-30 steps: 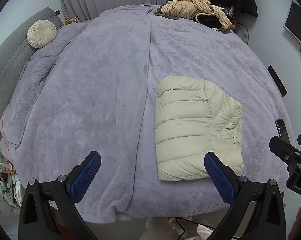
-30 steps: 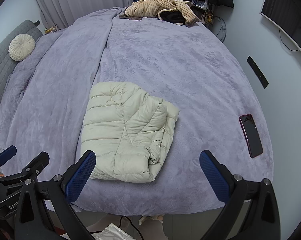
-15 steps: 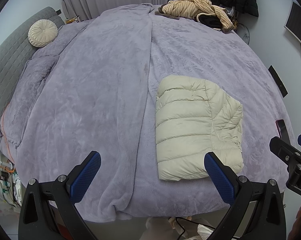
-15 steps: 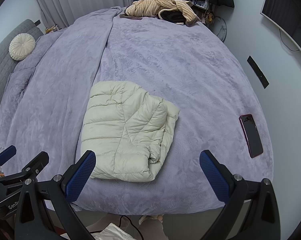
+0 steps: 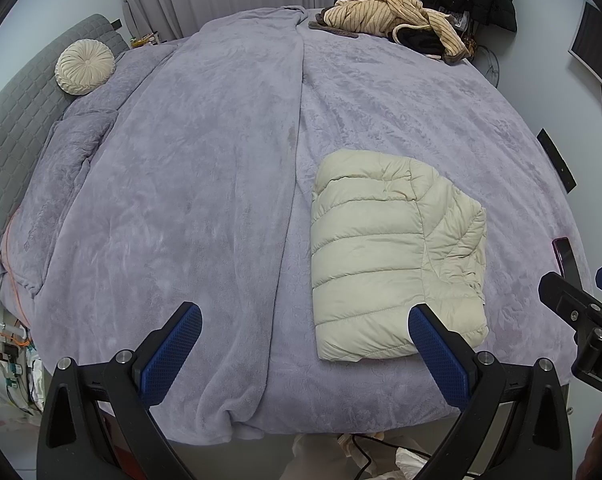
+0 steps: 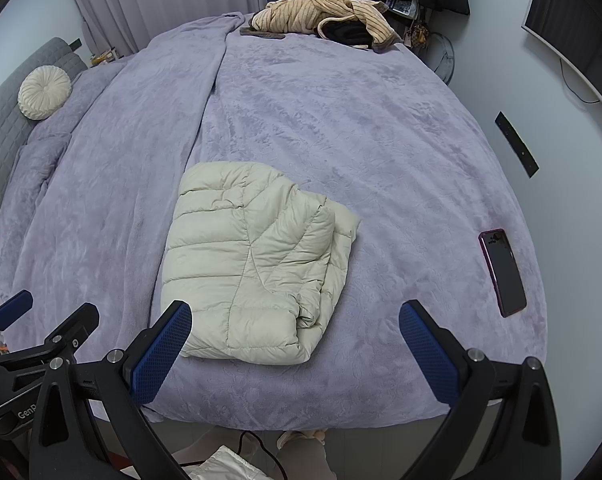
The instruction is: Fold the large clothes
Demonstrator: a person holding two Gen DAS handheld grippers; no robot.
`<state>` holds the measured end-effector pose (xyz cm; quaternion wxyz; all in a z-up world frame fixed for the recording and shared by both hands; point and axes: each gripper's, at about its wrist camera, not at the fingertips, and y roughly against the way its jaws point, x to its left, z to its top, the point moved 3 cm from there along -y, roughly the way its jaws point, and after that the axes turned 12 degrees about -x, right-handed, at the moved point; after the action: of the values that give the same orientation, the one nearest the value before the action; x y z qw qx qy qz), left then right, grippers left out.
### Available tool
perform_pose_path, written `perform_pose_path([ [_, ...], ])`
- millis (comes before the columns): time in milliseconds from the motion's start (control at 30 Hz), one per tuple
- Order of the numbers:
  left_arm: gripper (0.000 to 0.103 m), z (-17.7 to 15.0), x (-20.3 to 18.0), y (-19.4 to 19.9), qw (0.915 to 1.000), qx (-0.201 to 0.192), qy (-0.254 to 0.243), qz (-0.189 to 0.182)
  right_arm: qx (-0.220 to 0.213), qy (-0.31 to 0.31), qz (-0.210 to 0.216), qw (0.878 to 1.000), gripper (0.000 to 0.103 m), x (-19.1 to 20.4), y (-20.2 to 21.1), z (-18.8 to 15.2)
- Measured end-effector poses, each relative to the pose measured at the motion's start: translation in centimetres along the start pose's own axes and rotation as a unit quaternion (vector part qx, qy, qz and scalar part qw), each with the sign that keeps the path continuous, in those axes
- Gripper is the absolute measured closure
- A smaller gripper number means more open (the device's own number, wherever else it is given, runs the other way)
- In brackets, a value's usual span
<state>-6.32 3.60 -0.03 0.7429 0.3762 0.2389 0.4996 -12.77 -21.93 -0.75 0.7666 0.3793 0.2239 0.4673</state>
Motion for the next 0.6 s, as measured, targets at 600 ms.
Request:
perform_pose_path([
  [600, 0.000, -0.03, 0.26, 0.00, 1.0000, 0.001, -0.001, 0.002, 0.000, 0.000, 0.000, 1.000, 0.000, -0.03, -0.02, 0.01],
])
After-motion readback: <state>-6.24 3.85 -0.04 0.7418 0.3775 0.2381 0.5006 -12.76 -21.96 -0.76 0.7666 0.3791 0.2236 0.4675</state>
